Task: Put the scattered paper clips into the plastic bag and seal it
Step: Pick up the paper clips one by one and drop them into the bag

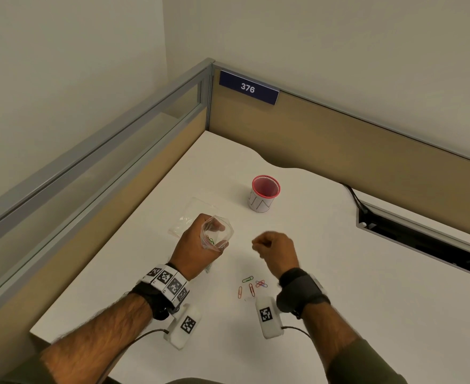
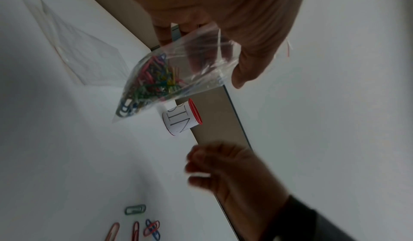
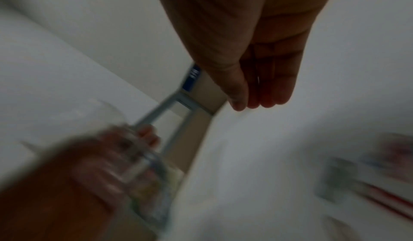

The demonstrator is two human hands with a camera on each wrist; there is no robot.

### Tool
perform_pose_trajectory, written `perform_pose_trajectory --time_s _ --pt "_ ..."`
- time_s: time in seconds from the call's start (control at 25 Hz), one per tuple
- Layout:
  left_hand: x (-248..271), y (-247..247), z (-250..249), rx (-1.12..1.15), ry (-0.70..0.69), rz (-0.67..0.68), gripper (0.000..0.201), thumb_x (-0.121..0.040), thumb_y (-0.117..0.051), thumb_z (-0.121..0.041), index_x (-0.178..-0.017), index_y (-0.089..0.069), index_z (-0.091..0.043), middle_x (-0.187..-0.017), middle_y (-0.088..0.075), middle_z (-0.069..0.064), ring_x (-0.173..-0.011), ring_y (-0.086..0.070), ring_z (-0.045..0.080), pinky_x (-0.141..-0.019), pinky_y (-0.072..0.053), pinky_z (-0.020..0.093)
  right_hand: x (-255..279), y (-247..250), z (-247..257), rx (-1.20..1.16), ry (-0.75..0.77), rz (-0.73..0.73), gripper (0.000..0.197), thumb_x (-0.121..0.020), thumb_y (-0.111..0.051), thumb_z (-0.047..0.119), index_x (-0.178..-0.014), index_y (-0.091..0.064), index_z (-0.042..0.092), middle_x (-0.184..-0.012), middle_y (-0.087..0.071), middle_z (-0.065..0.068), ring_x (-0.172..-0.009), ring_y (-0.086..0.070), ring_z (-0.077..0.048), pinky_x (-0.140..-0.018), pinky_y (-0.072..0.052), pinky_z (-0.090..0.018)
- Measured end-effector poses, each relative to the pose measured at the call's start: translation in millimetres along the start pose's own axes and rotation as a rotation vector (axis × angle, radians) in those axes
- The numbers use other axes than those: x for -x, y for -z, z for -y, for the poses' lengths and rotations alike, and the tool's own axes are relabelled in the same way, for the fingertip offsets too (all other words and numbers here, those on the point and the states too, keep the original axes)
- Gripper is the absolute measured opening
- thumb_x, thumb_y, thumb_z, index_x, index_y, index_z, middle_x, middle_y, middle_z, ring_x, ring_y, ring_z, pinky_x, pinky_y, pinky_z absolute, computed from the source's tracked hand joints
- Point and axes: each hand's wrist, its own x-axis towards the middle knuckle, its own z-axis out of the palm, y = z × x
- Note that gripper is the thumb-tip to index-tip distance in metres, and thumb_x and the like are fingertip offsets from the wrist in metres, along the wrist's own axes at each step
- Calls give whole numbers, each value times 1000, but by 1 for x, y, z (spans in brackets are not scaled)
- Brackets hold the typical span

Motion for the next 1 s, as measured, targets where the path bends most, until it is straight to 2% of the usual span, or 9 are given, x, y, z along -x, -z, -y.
perform_pose_trajectory --time_s 0.08,0.16,0.28,0.4,0.52,0.64,0.8,0.92,1.0 --pt "2 0 -2 -7 -1 -8 37 -76 -80 -3 -104 -57 -11 -109 -66 6 -107 -62 17 -96 -50 29 4 -17 -33 169 -79 115 10 -88 -63 13 -93 -71 16 -101 -68 -3 -91 -63 -18 -87 -53 -31" --pt "3 1 -3 -13 -1 -10 37 -76 -80 -2 -105 -57 -9 -109 -66 6 -108 -62 18 -96 -49 28 12 -32 -53 366 -53 197 18 -91 -56 13 -104 -68 18 -111 -60 -2 -103 -58 -20 -87 -47 -24" --pt "1 1 -2 -12 1 -10 38 -76 -80 -4 -105 -57 -9 -109 -66 4 -109 -62 19 -98 -49 31 24 -42 -64 498 33 244 25 -94 -49 11 -113 -64 18 -112 -55 -1 -107 -52 -20 -89 -44 -24" --pt "0 3 0 -2 -14 -21 38 -74 -80 -9 -105 -57 -10 -109 -67 3 -108 -62 20 -99 -50 36 35 -45 -65 504 108 285 25 -95 -46 10 -106 -67 16 -109 -57 -4 -105 -52 -23 -86 -43 -26" --pt "-1 3 -1 4 -3 -22 38 -75 -81 -5 -105 -57 -9 -109 -67 3 -109 -62 20 -101 -50 38 45 -37 -69 407 81 261 20 -93 -55 20 -110 -66 18 -109 -56 -1 -104 -54 -21 -84 -40 -22" --pt "0 2 0 8 2 -14 38 -76 -81 -5 -106 -57 -10 -109 -66 2 -109 -62 20 -101 -50 39 54 -31 -77 453 60 308 40 -83 -67 30 -121 -58 21 -112 -52 1 -106 -49 -18 -87 -42 -24" --pt "1 2 0 26 0 -16 39 -73 -78 -14 -105 -57 -10 -109 -66 3 -109 -61 20 -101 -50 39 60 -54 -68 491 43 279 20 -89 -56 17 -108 -63 16 -104 -51 -1 -101 -52 -22 -79 -39 -23" --pt "-1 2 -2 20 -8 -14 38 -74 -80 -10 -105 -58 -10 -109 -66 4 -107 -62 20 -100 -51 39 50 -66 -59 430 25 207 19 -93 -49 13 -102 -65 13 -104 -56 -5 -95 -57 -24 -81 -45 -27" --pt "-2 4 -3 12 -19 -18 38 -75 -81 -7 -105 -58 -11 -108 -66 3 -107 -62 20 -99 -51 37 42 -64 -53 387 11 195 19 -93 -50 17 -104 -65 14 -105 -56 -5 -96 -58 -25 -82 -45 -27"
